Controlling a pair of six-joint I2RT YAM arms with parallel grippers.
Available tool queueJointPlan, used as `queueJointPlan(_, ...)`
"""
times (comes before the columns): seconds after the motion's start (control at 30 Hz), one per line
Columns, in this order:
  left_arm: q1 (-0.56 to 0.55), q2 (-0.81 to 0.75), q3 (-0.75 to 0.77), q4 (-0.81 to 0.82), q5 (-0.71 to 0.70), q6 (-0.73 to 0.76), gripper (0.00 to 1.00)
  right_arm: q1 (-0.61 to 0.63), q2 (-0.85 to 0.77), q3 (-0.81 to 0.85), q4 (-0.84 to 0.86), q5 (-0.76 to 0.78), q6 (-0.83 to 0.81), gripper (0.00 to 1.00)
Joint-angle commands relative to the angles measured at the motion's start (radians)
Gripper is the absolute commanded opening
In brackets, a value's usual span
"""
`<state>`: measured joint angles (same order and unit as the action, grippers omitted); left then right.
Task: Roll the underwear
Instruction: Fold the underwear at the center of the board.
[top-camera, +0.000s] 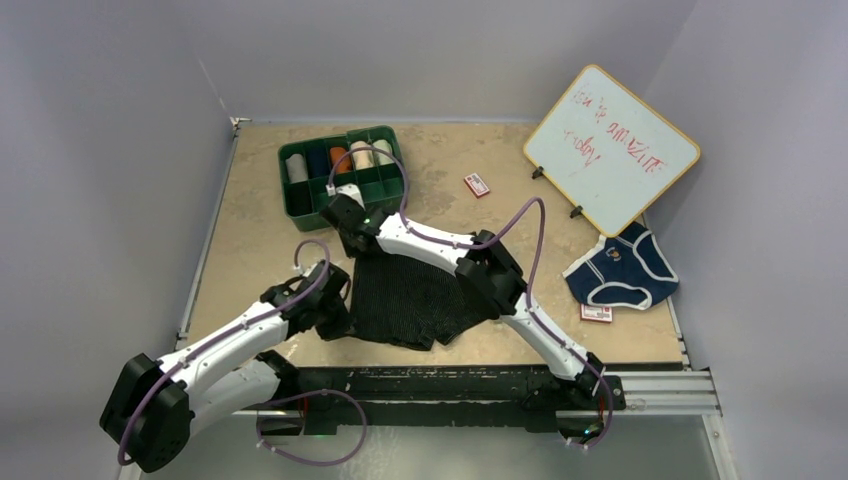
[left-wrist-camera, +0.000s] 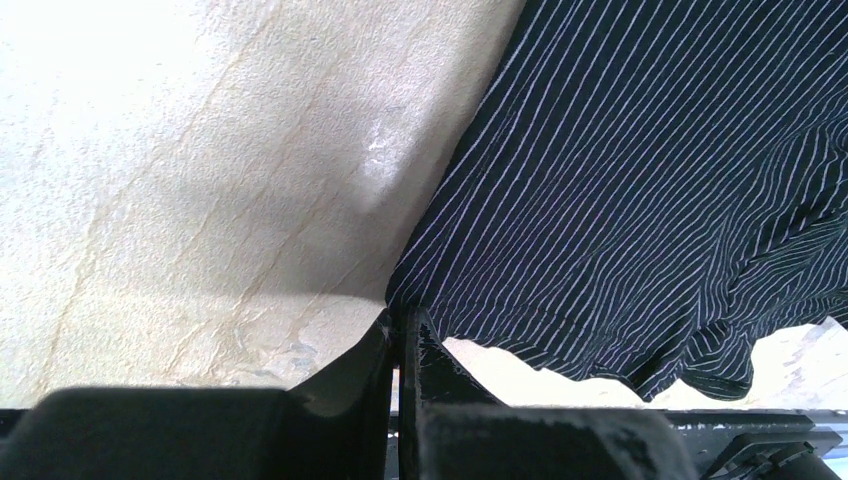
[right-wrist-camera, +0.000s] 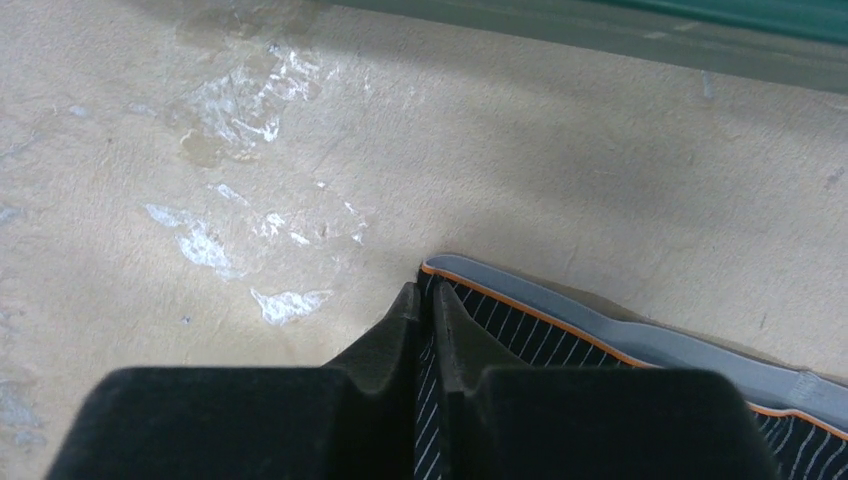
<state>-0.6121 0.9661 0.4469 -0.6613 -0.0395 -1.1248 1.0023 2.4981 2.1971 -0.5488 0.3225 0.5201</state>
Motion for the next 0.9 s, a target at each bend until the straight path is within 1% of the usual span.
queueJointPlan(0.0,-0.005,-0.025,0.068,-0.049,-0.038,0.003,0.00,0.001,-0.105,0.029,-0.036,-0.025,-0.027,0.06)
queueJointPlan(0.07,-0.005,-0.033,0.095,-0.069,-0.051,0.010,0.00,-0.002,-0.135,0.019,-0.034,-0.040,-0.028,0.03)
queueJointPlan(0.2,-0.006,-0.048,0.155,-0.106,-0.065,0.029,0.00,-0.029,-0.197,-0.030,-0.006,-0.120,-0.006,0.01)
queueJointPlan(0.33,-0.005,-0.052,0.216,-0.134,-0.073,0.053,0.00,-0.070,-0.264,-0.125,0.062,-0.240,0.019,0.00)
queueJointPlan(0.43,-0.006,-0.041,0.259,-0.122,-0.046,0.107,0.00,-0.100,-0.326,-0.211,0.122,-0.285,0.021,0.00)
queueJointPlan(0.53,-0.005,-0.009,0.324,-0.079,0.025,0.179,0.00,-0.146,-0.384,-0.314,0.181,-0.359,0.035,0.00)
queueJointPlan(0.63,-0.006,0.038,0.384,0.000,0.159,0.235,0.00,-0.201,-0.429,-0.405,0.234,-0.429,0.041,0.00)
queueJointPlan(0.77,-0.005,0.130,0.450,0.099,0.336,0.249,0.00,-0.263,-0.477,-0.493,0.287,-0.514,0.011,0.00)
queueJointPlan(0.87,-0.009,0.216,0.509,0.107,0.382,0.250,0.00,-0.302,-0.513,-0.554,0.311,-0.545,-0.001,0.00)
